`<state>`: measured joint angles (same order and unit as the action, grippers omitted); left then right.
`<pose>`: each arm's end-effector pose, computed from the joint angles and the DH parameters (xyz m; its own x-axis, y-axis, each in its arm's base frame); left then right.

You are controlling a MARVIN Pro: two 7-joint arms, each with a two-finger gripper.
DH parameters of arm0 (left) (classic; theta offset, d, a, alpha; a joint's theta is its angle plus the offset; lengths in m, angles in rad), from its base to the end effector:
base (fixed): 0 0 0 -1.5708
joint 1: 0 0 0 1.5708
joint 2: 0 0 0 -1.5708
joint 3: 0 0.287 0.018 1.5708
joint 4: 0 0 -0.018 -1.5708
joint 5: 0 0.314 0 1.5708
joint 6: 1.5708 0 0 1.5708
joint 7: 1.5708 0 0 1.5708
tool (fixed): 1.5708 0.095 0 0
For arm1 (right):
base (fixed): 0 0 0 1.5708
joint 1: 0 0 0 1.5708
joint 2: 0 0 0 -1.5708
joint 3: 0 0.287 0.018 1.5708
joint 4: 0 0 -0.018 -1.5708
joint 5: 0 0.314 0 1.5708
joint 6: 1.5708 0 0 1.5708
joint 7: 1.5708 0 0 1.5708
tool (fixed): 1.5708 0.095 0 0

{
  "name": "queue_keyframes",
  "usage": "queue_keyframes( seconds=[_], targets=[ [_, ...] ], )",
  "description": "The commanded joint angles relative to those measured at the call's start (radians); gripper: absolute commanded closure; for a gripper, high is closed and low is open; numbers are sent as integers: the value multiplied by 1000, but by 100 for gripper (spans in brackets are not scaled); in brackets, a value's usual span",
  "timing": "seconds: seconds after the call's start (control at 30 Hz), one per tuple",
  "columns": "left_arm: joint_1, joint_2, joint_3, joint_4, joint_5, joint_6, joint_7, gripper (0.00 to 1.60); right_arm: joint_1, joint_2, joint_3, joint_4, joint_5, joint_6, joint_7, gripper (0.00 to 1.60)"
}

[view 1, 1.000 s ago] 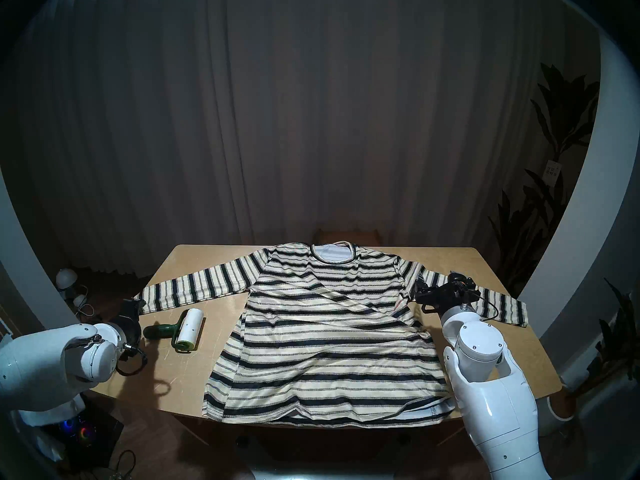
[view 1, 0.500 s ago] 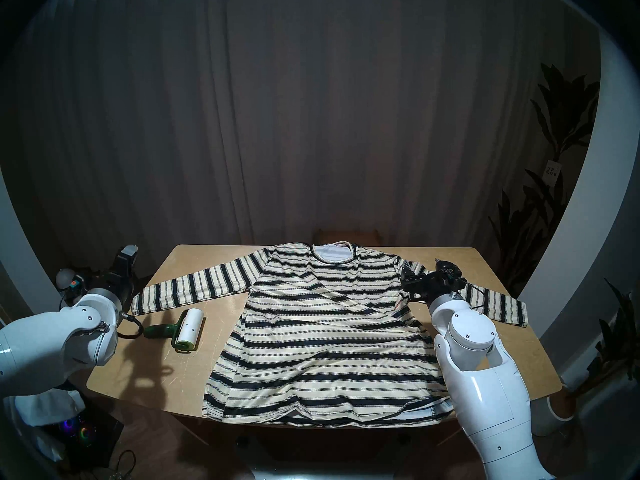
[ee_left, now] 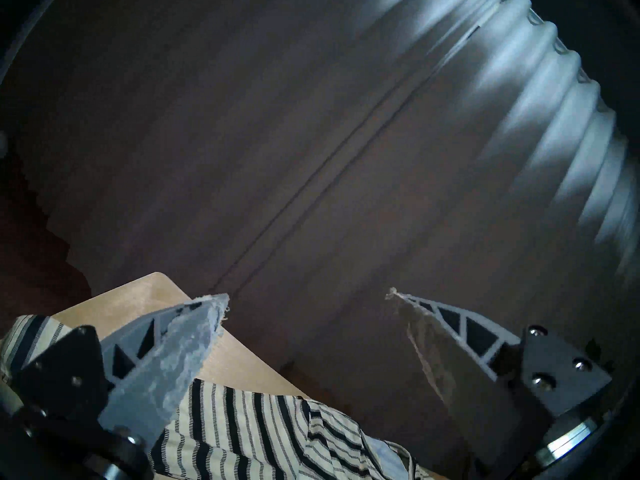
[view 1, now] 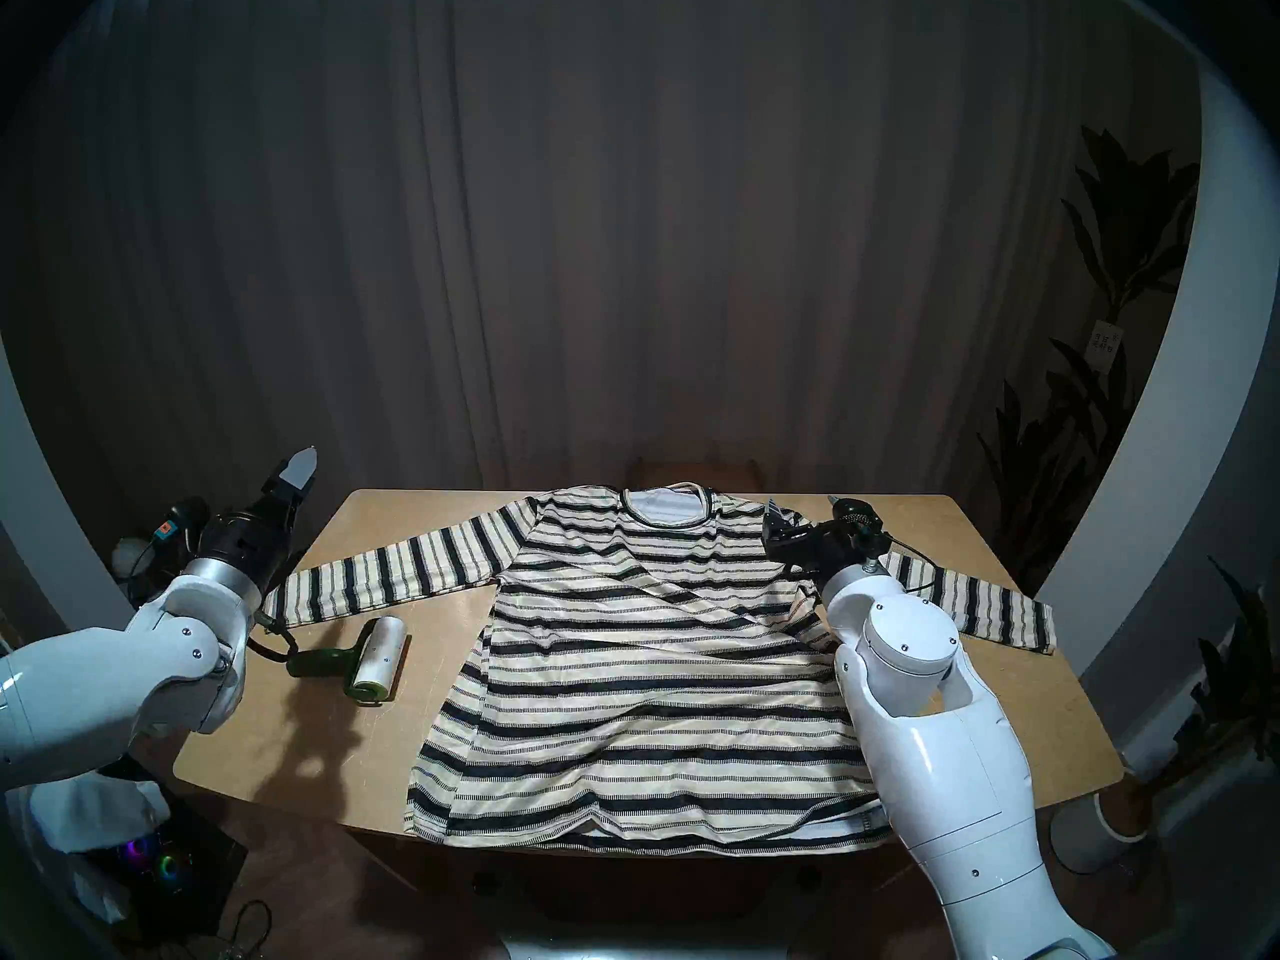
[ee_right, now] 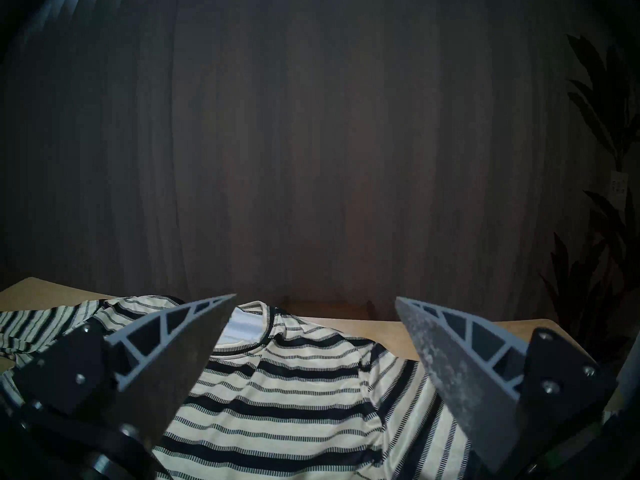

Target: Use the fur roller to clean a top

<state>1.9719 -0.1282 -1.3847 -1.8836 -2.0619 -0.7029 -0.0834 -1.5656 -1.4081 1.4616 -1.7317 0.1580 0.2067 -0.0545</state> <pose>0.3529 0.2022 -0.1965 -0.0765 0.6333 0.7701 -0.0075 -0.7727 0.6347 0.4247 0.0018 -0.2609 0.0590 0.0139 0.9982 0.0786 -0.9969 0.0093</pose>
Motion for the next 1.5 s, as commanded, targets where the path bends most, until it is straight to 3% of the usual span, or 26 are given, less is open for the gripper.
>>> queue_keyframes(
  seconds=[0.0,0.27,0.83,1.47],
  targets=[
    [-9,15,13,-3,97,6,-6,0,56,-10,-11,6,-1,-2,3,0],
    [-18,17,32,13,188,12,0,0,97,-10,-19,36,1,-4,11,0],
    [-32,20,48,83,299,72,19,0,138,-14,-36,96,5,-5,15,0],
    [-46,21,68,185,430,133,102,0,177,-28,-62,191,6,-4,-5,0]
  ],
)
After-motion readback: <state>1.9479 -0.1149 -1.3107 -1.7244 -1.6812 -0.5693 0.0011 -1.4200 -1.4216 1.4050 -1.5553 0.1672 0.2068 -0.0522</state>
